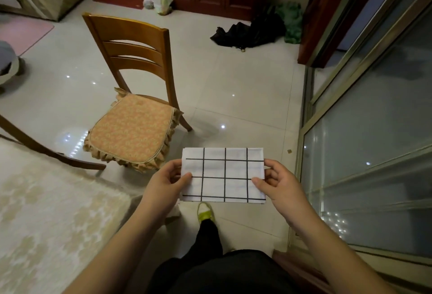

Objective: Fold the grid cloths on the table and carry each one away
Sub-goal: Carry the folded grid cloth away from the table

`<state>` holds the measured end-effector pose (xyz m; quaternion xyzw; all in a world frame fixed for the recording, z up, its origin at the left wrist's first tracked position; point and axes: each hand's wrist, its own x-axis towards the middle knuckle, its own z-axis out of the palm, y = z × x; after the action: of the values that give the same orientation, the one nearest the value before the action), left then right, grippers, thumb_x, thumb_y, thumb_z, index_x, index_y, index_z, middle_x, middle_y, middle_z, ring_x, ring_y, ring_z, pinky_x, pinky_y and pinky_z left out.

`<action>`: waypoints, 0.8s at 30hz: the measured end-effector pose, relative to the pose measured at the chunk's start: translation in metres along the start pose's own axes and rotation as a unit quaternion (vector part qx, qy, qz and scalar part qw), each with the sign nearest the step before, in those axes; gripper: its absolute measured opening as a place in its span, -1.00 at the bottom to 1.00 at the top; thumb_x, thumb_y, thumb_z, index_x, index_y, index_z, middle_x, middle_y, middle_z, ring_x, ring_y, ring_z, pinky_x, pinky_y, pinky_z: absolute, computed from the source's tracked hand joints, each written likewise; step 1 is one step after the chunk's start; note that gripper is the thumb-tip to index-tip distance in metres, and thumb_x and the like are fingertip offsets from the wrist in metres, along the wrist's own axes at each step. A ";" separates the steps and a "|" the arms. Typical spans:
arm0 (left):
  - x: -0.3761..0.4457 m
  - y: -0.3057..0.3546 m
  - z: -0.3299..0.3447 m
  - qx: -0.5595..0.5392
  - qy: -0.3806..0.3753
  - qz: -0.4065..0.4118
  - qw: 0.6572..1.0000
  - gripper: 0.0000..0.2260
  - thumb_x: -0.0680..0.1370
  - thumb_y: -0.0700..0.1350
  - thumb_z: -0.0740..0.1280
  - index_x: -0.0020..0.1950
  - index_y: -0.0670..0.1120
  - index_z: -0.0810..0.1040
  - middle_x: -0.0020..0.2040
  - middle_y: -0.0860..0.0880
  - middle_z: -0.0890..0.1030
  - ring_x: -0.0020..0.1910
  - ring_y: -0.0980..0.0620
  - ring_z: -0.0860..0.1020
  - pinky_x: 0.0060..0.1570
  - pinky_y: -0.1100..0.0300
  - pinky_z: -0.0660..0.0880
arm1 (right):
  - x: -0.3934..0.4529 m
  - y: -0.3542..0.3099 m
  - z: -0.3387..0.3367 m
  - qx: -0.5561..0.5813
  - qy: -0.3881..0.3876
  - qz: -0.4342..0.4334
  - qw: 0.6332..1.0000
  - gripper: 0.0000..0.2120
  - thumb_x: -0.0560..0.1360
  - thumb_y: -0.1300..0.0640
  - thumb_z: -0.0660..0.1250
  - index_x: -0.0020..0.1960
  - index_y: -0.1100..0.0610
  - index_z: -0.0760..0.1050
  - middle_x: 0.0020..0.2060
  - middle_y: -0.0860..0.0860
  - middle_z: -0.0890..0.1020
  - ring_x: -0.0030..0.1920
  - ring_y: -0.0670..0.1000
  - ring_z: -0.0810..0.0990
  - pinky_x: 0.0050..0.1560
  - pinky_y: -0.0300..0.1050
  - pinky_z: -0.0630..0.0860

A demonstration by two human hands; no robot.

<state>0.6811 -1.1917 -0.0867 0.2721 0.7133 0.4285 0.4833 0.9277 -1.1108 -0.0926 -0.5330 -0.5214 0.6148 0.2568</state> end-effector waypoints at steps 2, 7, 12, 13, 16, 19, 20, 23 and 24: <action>0.022 0.005 0.001 -0.011 -0.006 -0.002 1.000 -0.78 0.57 -0.26 0.34 0.15 -0.01 0.58 -0.01 0.00 0.71 0.00 0.02 0.66 0.01 0.08 0.59 | 0.022 -0.005 -0.001 0.005 0.006 0.004 1.000 -0.65 0.51 0.25 0.39 0.19 -0.09 0.46 -0.04 -0.04 0.69 -0.06 -0.12 0.68 -0.11 -0.27 0.59; 0.088 0.023 -0.006 -0.026 -0.004 0.002 1.000 -0.77 0.55 -0.22 0.38 0.16 0.01 0.57 0.01 0.03 0.70 0.01 0.06 0.66 0.04 0.08 0.59 | 0.090 -0.025 0.010 0.015 0.024 0.017 0.999 -0.73 0.56 0.22 0.33 0.14 -0.12 0.50 -0.02 0.00 0.69 -0.03 -0.04 0.69 -0.02 -0.11 0.60; 0.142 0.059 -0.021 -0.034 0.012 0.013 0.999 -0.78 0.55 -0.14 0.38 0.18 0.04 0.56 -0.02 0.01 0.70 -0.04 0.03 0.67 -0.09 0.08 0.62 | 0.152 -0.064 0.025 0.018 0.012 0.014 1.000 -0.73 0.55 0.24 0.34 0.21 0.01 0.53 -0.03 0.05 0.70 -0.03 0.04 0.70 -0.02 -0.02 0.60; 0.152 0.067 -0.024 -0.032 0.013 0.016 0.999 -0.79 0.55 -0.13 0.38 0.18 0.04 0.56 -0.03 0.02 0.69 -0.07 0.04 0.67 -0.17 0.15 0.61 | 0.163 -0.073 0.026 0.023 0.011 0.011 1.000 -0.72 0.54 0.25 0.35 0.21 0.01 0.53 -0.03 0.06 0.70 -0.04 0.04 0.70 -0.05 -0.06 0.59; 0.180 0.090 -0.030 -0.025 0.021 0.030 0.999 -0.79 0.56 -0.15 0.37 0.18 0.03 0.55 -0.05 0.03 0.68 -0.13 0.13 0.66 -0.30 0.34 0.53 | 0.195 -0.094 0.028 0.016 0.009 0.003 1.000 -0.70 0.53 0.25 0.36 0.23 0.03 0.52 -0.06 0.06 0.70 -0.06 0.03 0.70 -0.10 -0.13 0.58; 0.206 0.110 -0.032 -0.017 0.019 0.042 0.999 -0.76 0.56 -0.14 0.37 0.21 0.04 0.54 -0.04 0.03 0.68 -0.11 0.13 0.66 -0.22 0.32 0.55 | 0.225 -0.109 0.029 0.011 0.013 -0.004 1.000 -0.70 0.54 0.27 0.35 0.22 0.03 0.52 -0.09 0.06 0.71 -0.08 0.02 0.70 -0.11 -0.14 0.58; 0.214 0.115 -0.032 -0.017 0.017 0.041 0.999 -0.75 0.56 -0.13 0.38 0.23 0.04 0.53 -0.03 0.02 0.68 -0.10 0.12 0.66 -0.20 0.29 0.56 | 0.235 -0.113 0.029 0.013 0.013 -0.005 1.000 -0.70 0.54 0.27 0.35 0.22 0.03 0.51 -0.10 0.06 0.71 -0.08 0.02 0.70 -0.11 -0.13 0.58; 0.244 0.128 -0.028 -0.004 0.020 0.040 0.999 -0.70 0.56 -0.10 0.37 0.27 0.10 0.50 0.01 0.03 0.66 -0.06 0.07 0.66 -0.09 0.16 0.62 | 0.267 -0.123 0.023 0.012 0.010 -0.004 1.000 -0.69 0.54 0.28 0.35 0.22 0.01 0.51 -0.10 0.05 0.71 -0.09 0.02 0.70 -0.12 -0.13 0.58; 0.255 0.133 -0.024 0.003 0.022 0.041 0.999 -0.70 0.56 -0.10 0.37 0.27 0.13 0.49 0.01 0.03 0.66 -0.05 0.06 0.66 -0.05 0.12 0.63 | 0.279 -0.126 0.020 0.012 0.010 -0.004 1.000 -0.69 0.54 0.28 0.35 0.21 0.00 0.51 -0.10 0.05 0.71 -0.09 0.01 0.70 -0.12 -0.15 0.59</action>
<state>0.5568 -0.9311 -0.0833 0.2932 0.7134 0.4514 0.4488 0.7955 -0.8341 -0.0874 -0.5341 -0.5136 0.6146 0.2706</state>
